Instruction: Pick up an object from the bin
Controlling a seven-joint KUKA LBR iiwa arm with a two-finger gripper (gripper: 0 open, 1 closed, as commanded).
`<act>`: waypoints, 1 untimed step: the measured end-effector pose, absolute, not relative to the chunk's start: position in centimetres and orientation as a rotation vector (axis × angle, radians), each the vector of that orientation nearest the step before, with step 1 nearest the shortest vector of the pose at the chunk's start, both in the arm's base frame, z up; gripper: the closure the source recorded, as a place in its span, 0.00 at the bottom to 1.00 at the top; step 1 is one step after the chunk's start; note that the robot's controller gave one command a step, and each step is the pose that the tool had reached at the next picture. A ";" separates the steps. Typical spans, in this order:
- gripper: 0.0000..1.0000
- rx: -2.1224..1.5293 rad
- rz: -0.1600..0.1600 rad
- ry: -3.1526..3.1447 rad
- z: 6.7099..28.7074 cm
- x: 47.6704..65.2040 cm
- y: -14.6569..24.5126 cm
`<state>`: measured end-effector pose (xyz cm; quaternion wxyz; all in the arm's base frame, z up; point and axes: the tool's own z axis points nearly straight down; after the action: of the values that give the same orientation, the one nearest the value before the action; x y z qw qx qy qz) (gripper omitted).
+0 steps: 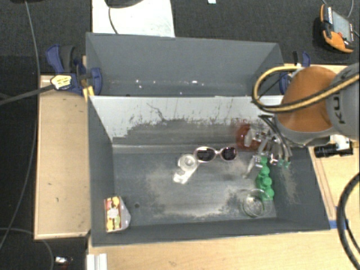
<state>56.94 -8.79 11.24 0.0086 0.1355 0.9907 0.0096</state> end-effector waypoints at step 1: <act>0.00 0.244 0.043 3.108 11.7 56.0 -11.0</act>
Offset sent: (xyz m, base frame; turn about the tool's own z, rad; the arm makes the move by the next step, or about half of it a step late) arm -0.0040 -0.0148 0.0044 0.0596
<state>55.99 -10.99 11.73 0.0117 0.0782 0.9968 0.0137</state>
